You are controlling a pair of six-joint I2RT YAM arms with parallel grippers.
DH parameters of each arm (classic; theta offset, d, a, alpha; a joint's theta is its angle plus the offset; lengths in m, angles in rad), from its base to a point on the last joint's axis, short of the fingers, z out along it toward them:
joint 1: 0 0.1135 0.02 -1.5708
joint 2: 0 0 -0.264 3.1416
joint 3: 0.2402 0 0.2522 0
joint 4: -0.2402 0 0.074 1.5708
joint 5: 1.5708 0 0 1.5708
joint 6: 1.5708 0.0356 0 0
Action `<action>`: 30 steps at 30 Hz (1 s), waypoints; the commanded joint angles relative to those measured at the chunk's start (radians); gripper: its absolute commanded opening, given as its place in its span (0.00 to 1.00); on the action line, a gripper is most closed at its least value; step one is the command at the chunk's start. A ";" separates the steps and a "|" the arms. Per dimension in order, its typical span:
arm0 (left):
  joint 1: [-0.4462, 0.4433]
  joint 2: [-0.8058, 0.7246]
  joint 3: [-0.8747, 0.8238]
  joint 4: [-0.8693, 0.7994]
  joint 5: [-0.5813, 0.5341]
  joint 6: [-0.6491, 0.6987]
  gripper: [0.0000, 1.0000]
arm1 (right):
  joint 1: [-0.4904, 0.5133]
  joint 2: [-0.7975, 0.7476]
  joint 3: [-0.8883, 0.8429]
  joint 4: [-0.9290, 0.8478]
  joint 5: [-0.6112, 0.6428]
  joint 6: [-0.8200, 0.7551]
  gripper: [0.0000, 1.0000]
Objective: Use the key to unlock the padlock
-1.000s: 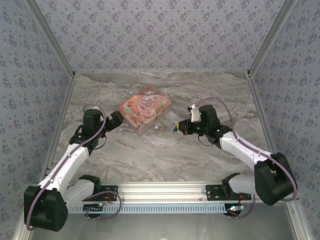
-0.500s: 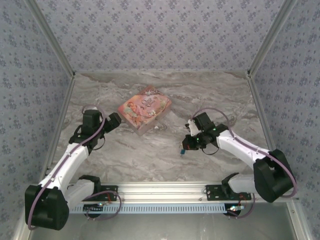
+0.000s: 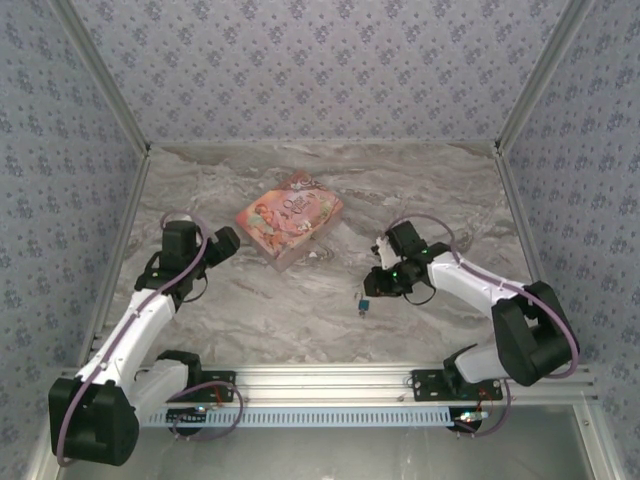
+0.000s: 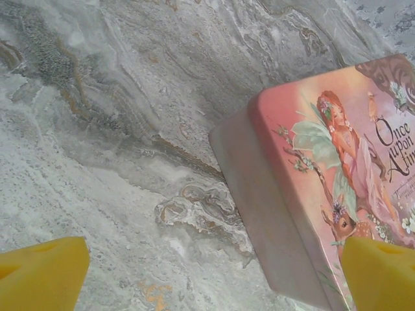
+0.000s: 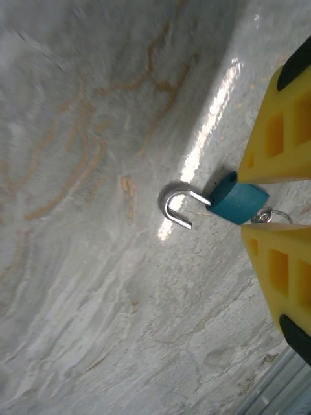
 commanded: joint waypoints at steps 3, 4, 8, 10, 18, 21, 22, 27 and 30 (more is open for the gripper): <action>0.021 -0.028 0.065 -0.033 -0.015 0.044 0.99 | -0.068 -0.090 0.079 -0.078 0.035 -0.070 0.31; 0.023 -0.030 0.071 -0.035 -0.020 0.050 0.99 | -0.083 -0.105 0.088 -0.085 0.041 -0.080 0.32; 0.029 -0.044 0.093 -0.041 -0.058 0.083 0.99 | -0.153 -0.181 0.111 -0.087 0.083 -0.121 0.36; 0.030 -0.058 0.099 -0.041 -0.095 0.107 0.99 | -0.185 -0.231 0.108 -0.067 0.115 -0.139 0.38; 0.031 -0.173 0.042 0.029 -0.311 0.271 0.99 | -0.335 -0.463 0.001 0.119 0.232 -0.204 0.72; 0.031 -0.225 0.018 0.047 -0.382 0.307 0.99 | -0.399 -0.515 -0.053 0.203 0.232 -0.206 0.83; 0.031 -0.245 0.011 0.051 -0.402 0.316 0.99 | -0.419 -0.533 -0.075 0.234 0.232 -0.203 0.88; 0.031 -0.308 -0.032 0.074 -0.463 0.377 1.00 | -0.493 -0.607 -0.198 0.406 0.280 -0.173 1.00; 0.031 -0.328 -0.078 0.107 -0.472 0.422 1.00 | -0.528 -0.623 -0.297 0.536 0.356 -0.201 1.00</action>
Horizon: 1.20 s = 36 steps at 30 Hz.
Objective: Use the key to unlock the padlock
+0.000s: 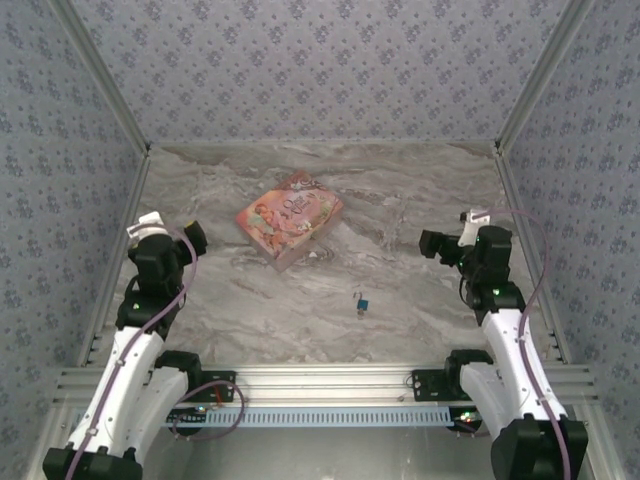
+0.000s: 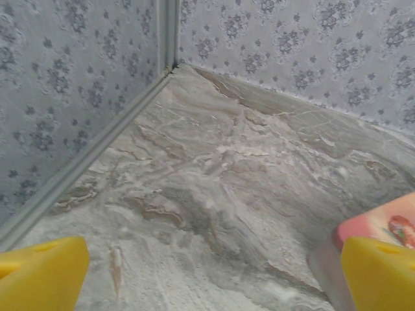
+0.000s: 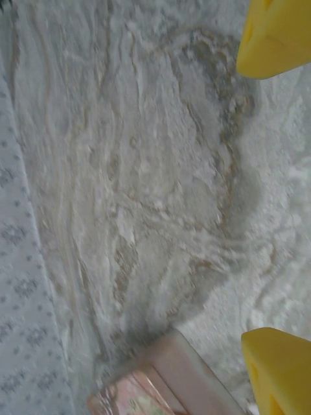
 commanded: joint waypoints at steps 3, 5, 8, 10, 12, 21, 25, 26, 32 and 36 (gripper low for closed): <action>0.007 -0.028 -0.089 0.085 -0.061 0.100 1.00 | -0.042 -0.004 -0.185 0.350 0.167 -0.068 1.00; 0.007 -0.025 -0.105 0.091 -0.056 0.095 0.99 | -0.057 0.027 -0.215 0.392 0.185 -0.081 1.00; 0.007 -0.016 -0.118 0.100 -0.034 0.076 0.99 | -0.078 0.113 -0.212 0.415 0.184 -0.047 1.00; 0.007 -0.008 -0.126 0.111 -0.033 0.063 1.00 | -0.084 0.184 -0.231 0.500 0.150 -0.039 1.00; 0.007 -0.003 -0.129 0.114 -0.029 0.059 0.99 | -0.084 0.252 -0.246 0.584 0.138 -0.039 1.00; 0.007 0.018 -0.132 0.113 0.000 0.055 0.99 | -0.055 0.528 -0.194 0.825 0.096 -0.088 1.00; 0.007 0.020 -0.141 0.117 0.004 0.051 0.99 | -0.025 0.606 -0.186 0.912 0.088 -0.161 1.00; 0.007 0.022 -0.142 0.120 0.005 0.051 0.99 | -0.024 0.627 -0.190 0.934 0.085 -0.164 1.00; 0.007 0.028 -0.138 0.118 0.011 0.068 0.99 | 0.017 0.736 -0.217 1.079 0.090 -0.217 1.00; 0.007 0.040 -0.132 0.123 0.030 0.061 1.00 | 0.003 0.747 -0.122 0.909 0.150 -0.167 1.00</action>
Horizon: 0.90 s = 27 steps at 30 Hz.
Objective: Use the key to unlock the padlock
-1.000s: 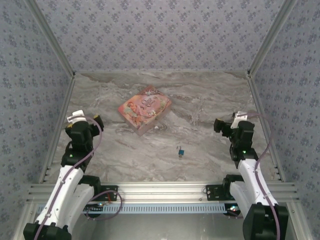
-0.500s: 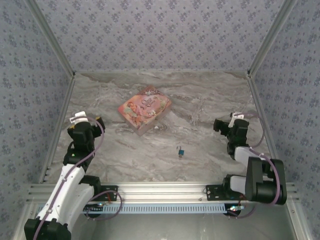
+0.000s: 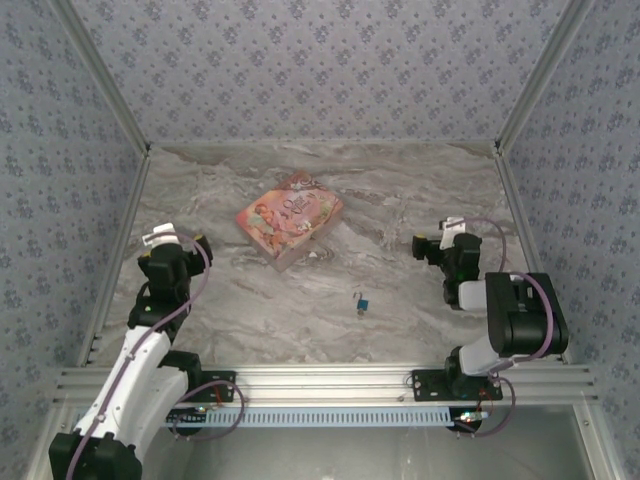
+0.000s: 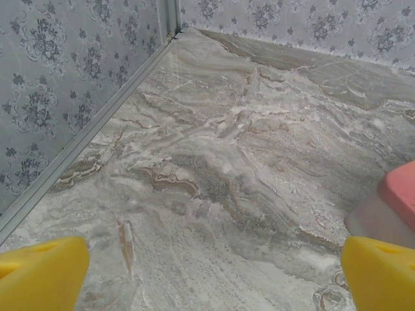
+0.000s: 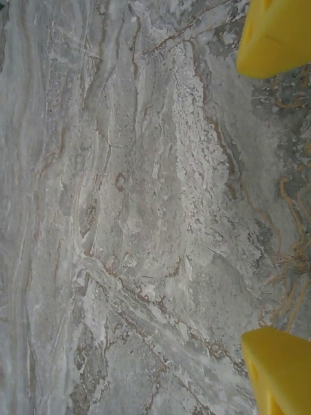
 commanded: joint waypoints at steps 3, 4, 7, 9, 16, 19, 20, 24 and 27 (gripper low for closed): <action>0.008 0.032 0.008 0.039 0.042 -0.008 0.99 | -0.022 0.011 0.068 -0.030 0.046 0.010 1.00; 0.007 0.047 0.010 0.045 0.048 -0.007 1.00 | -0.017 0.011 0.066 -0.033 0.053 0.006 1.00; 0.008 0.100 0.012 0.074 0.052 0.013 1.00 | -0.016 0.012 0.066 -0.031 0.054 0.005 1.00; 0.007 0.144 0.010 0.105 0.048 0.037 0.99 | -0.013 0.011 0.066 -0.030 0.060 0.003 1.00; 0.009 0.310 -0.017 0.308 0.040 0.097 0.99 | -0.007 0.012 0.064 -0.027 0.070 0.000 1.00; 0.009 0.363 -0.022 0.388 0.053 0.124 0.99 | -0.007 0.011 0.064 -0.028 0.071 0.001 1.00; 0.008 0.379 -0.024 0.413 0.057 0.136 0.99 | -0.006 0.011 0.064 -0.028 0.070 0.000 1.00; 0.011 0.453 -0.046 0.535 0.081 0.192 0.99 | -0.008 0.011 0.064 -0.028 0.070 0.001 1.00; 0.013 0.507 -0.079 0.654 0.115 0.218 0.99 | -0.008 0.011 0.064 -0.028 0.070 0.002 1.00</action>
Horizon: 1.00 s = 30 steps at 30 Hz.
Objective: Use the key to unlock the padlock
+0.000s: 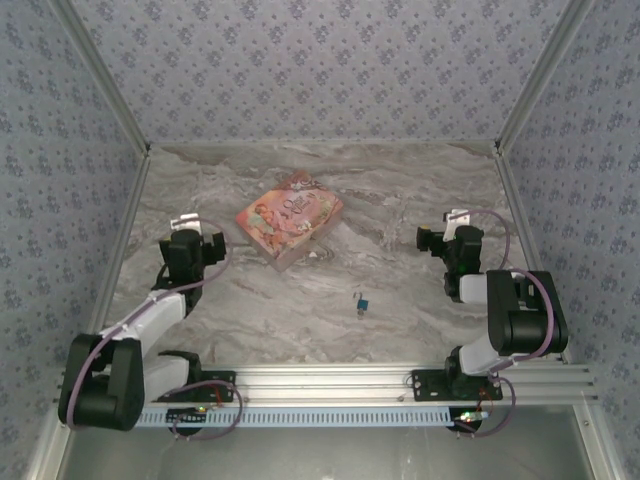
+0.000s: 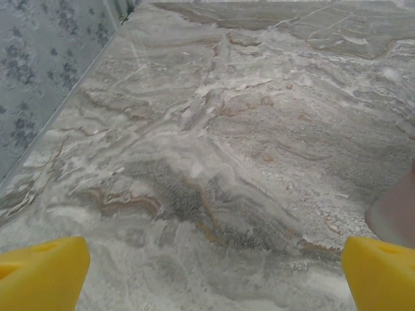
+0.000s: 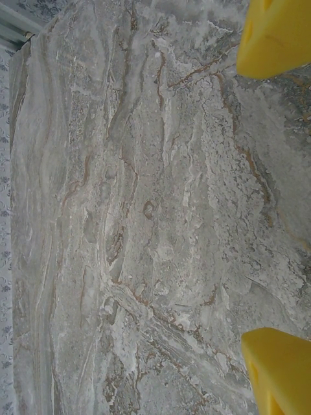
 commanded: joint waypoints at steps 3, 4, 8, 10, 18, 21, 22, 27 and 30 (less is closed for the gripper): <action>0.016 0.090 -0.062 0.276 0.064 0.055 0.99 | 0.003 0.008 0.013 0.000 0.015 -0.004 1.00; 0.017 0.093 -0.054 0.272 0.077 0.057 0.99 | 0.003 0.007 0.013 0.000 0.016 -0.003 1.00; 0.022 0.116 -0.085 0.379 0.118 0.083 0.99 | 0.003 0.007 0.015 -0.001 0.016 -0.004 1.00; 0.028 0.116 -0.101 0.411 0.138 0.098 0.99 | 0.002 0.008 0.014 -0.001 0.016 -0.004 1.00; 0.088 0.092 -0.197 0.578 0.203 0.083 1.00 | 0.003 0.008 0.015 -0.002 0.015 -0.003 1.00; 0.127 0.130 -0.192 0.610 0.242 0.080 0.99 | 0.002 0.008 0.014 -0.001 0.015 -0.004 1.00; 0.135 0.160 -0.187 0.634 0.261 0.082 0.99 | 0.003 0.007 0.013 0.000 0.016 -0.003 1.00; 0.141 0.325 -0.184 0.790 0.281 0.080 0.99 | 0.003 0.007 0.015 -0.001 0.015 -0.003 1.00; 0.144 0.354 -0.179 0.807 0.286 0.076 0.99 | 0.002 0.008 0.015 -0.001 0.016 -0.003 1.00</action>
